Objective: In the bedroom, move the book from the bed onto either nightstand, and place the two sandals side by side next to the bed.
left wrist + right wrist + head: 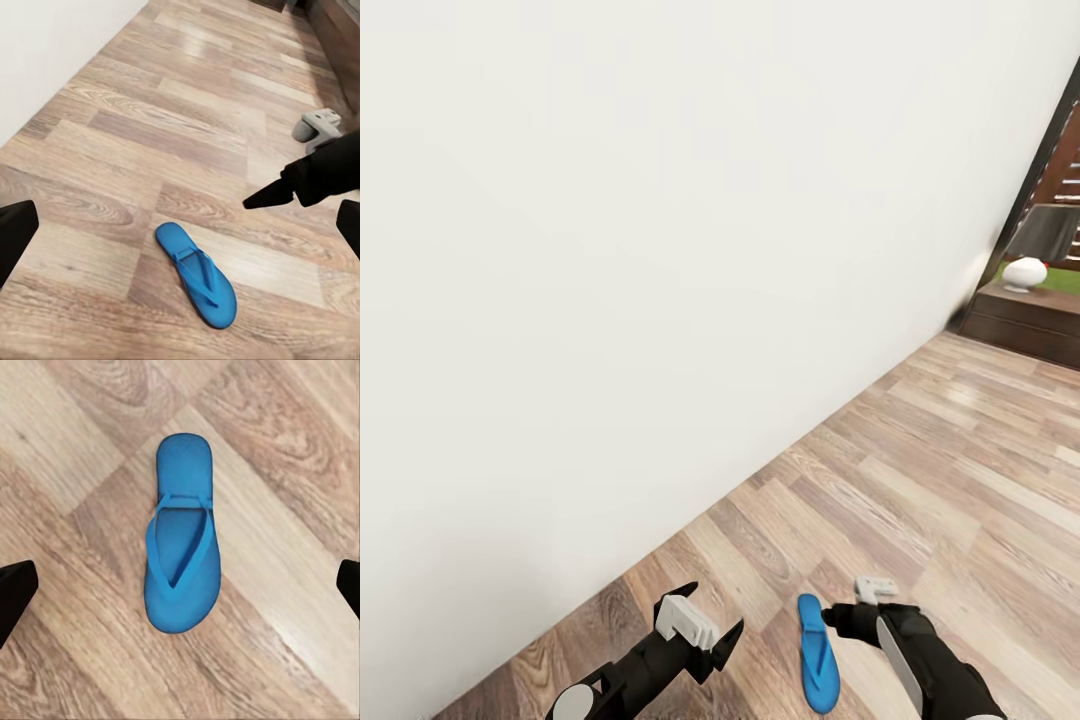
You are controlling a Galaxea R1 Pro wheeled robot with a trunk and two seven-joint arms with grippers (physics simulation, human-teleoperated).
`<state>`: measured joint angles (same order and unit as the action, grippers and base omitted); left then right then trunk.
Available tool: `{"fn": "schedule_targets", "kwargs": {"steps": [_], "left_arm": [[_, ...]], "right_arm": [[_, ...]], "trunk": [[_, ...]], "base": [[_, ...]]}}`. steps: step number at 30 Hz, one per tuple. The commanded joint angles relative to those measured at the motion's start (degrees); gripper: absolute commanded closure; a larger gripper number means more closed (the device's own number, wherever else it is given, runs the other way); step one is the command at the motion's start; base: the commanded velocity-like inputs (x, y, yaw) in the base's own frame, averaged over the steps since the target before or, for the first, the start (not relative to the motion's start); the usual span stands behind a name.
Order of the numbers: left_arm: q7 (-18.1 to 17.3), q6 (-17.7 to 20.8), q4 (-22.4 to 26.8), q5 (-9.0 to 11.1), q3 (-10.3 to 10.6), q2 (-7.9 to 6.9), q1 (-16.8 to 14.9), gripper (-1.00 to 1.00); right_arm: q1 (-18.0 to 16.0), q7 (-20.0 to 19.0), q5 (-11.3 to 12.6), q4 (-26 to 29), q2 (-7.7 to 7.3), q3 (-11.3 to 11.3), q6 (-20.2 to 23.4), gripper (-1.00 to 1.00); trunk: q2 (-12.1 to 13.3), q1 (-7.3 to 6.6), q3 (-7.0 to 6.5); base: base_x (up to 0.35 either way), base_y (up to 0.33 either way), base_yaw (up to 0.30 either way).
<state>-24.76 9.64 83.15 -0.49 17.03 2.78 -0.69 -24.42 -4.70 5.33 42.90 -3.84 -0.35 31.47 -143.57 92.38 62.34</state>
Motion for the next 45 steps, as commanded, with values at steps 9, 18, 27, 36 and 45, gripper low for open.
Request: {"fn": "schedule_targets", "kwargs": {"steps": [9, 18, 27, 36, 45], "left_arm": [[-0.2, 0.4, 0.0, -0.1, -0.1, 0.03, 0.0, -1.00], [-0.2, 0.4, 0.0, 0.0, 0.0, 0.03, 0.0, -1.00], [-0.3, 0.4, 0.0, 0.0, 0.0, 0.03, 0.0, -1.00], [-0.3, 0.4, 0.0, 0.0, 0.0, 0.03, 0.0, -1.00], [-0.2, 0.4, 0.0, 0.0, 0.0, 0.03, 0.0, -1.00]], "right_arm": [[0.0, 0.0, 0.1, -0.9, 0.31, -0.1, -7.1, -1.00], [-0.1, 0.0, 0.1, -4.8, 0.32, -0.1, -15.7, -1.00], [0.0, 0.0, 0.1, -5.0, 0.26, -0.1, -16.3, -1.00], [0.0, 0.0, 0.0, -5.0, 0.26, -0.1, -16.8, -1.00], [-0.1, 0.0, 0.0, -4.8, 0.51, -0.1, -16.8, -1.00]], "trunk": [[-0.1, 0.22, 2.05], [-0.3, 0.45, 4.05], [-0.4, 0.68, 6.04], [-0.5, 0.91, 8.04], [-0.6, 1.15, 10.03]], "base": [[0.000, 0.000, 0.000], [0.000, 0.000, 0.000], [0.000, 0.000, 0.000], [0.000, 0.000, 0.000], [0.000, 0.000, 0.000]]}}
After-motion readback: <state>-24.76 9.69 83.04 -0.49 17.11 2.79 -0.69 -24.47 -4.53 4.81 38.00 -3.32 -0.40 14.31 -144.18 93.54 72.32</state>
